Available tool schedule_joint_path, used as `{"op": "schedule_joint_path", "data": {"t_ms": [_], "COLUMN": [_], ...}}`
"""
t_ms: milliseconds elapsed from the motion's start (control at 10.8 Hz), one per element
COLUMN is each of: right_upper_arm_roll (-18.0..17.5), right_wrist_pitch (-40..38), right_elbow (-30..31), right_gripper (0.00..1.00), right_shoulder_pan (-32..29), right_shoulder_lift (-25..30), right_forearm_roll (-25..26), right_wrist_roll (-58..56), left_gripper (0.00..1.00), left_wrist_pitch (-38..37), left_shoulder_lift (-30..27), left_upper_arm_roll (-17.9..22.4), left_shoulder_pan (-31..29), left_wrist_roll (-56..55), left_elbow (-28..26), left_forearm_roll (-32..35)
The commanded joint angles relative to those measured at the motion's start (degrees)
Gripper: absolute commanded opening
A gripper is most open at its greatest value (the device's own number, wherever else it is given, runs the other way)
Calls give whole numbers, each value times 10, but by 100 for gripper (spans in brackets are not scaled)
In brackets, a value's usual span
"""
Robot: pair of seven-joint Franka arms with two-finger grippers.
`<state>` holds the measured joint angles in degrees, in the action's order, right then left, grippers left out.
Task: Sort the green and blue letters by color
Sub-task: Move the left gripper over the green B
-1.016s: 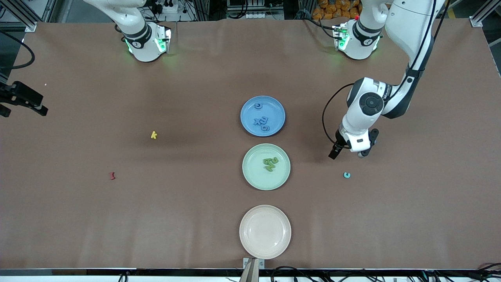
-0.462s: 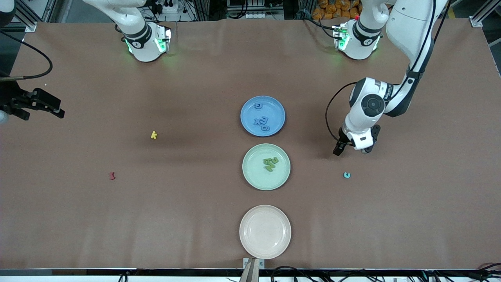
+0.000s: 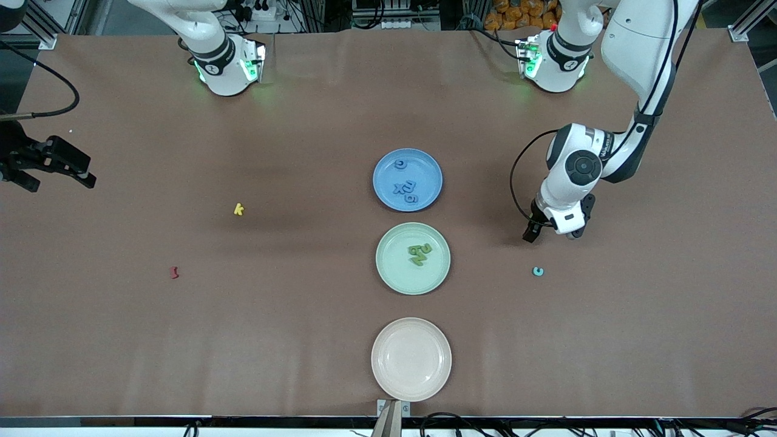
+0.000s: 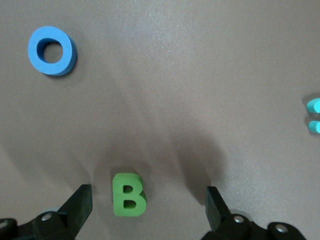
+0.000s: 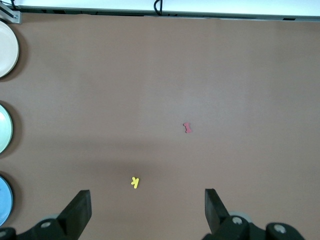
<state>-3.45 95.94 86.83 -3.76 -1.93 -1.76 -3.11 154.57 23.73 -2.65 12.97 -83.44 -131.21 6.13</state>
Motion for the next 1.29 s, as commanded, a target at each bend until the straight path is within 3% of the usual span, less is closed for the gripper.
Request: {"op": "schedule_joint_path", "data": {"t_ms": [0, 554, 1200], "right_upper_arm_roll": [-2, -1, 0], "right_wrist_pitch": [-4, -56, -19], "right_elbow": [3, 1, 52], "right_gripper": [100, 100, 100], "right_shoulder_pan": [2, 3, 3], "right_shoulder_lift": [18, 18, 29], "right_forearm_roll": [-10, -5, -5], "right_wrist_roll": [-1, 41, 36], "left_gripper": [100, 100, 100], "left_wrist_pitch": [8, 10, 22], "left_shoulder_lift": [-2, -1, -11], "left_upper_arm_roll": [4, 4, 0], "left_shoulder_pan": [-3, -5, -6], "left_wrist_roll": [-23, -27, -37], "left_elbow": [-3, -3, -5], "left_forearm_roll": [25, 25, 25]}}
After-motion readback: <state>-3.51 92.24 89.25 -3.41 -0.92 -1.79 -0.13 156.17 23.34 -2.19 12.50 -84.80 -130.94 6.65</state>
